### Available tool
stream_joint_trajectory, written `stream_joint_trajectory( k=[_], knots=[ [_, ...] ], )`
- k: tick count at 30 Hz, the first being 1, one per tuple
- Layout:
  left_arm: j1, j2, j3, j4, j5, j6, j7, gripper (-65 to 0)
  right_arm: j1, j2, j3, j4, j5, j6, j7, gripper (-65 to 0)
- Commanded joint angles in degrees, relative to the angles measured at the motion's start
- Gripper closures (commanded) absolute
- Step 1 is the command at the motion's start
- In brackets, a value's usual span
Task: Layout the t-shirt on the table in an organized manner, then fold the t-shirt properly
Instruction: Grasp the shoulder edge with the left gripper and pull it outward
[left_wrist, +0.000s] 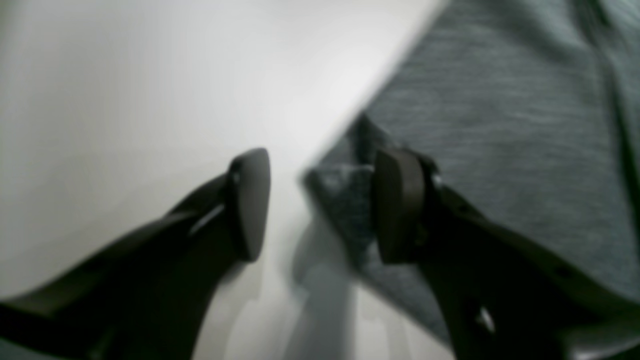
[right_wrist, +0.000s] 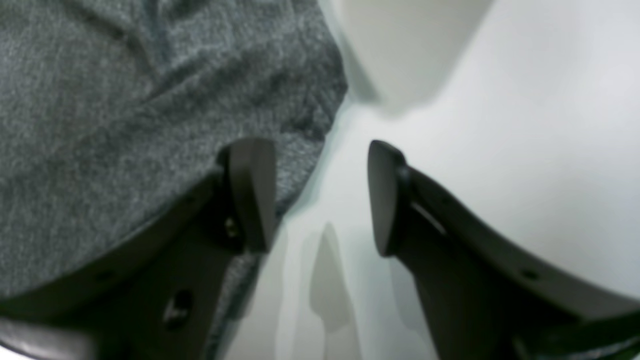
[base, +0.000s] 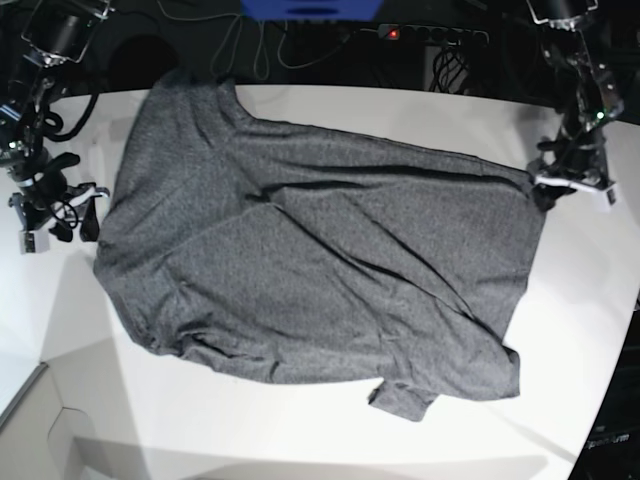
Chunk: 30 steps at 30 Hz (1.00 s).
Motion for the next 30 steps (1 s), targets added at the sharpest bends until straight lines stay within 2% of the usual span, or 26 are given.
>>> stream_joint_trajectory(
  k=[1,8,10,13,16,28,30],
  knots=[
    [0.5,-0.8,0.1,0.3,0.0,0.3,0.0,-32.5,0.6,1.2,0.3,1.1,0.8,0.3,1.2,-30.2],
    [0.3,-0.8,2.0,0.7,0.0,0.2,0.3,-32.4,0.6,1.2,0.5,1.0,0.8,0.3,1.2,-30.2],
    [0.3,-0.8,1.9,0.4,0.0,0.2,0.4,-30.5,0.6,1.2,0.5,1.0,0.8,0.3,1.2,-30.2],
    [0.4,-0.8,1.6,0.3,-0.1,0.2,0.4,-17.5,0.6,1.2,0.5,1.0,0.8,0.3,1.2,-30.2],
    [1.0,-0.8,1.5,0.8,-0.6,0.2,0.4,0.0,0.6,1.2,0.5,1.1,0.8,0.3,1.2,-30.2],
    [10.9,-0.7,1.2,12.9,-0.7,0.2,0.4,0.0,0.9,1.2,0.5,1.0,0.8,0.3,1.2,-30.2],
    [12.5,-0.7,-0.6,14.2,-0.8,0.2,0.4,0.0,0.9,1.2,0.5,1.0,0.8,0.3,1.2,-30.2]
  ],
)
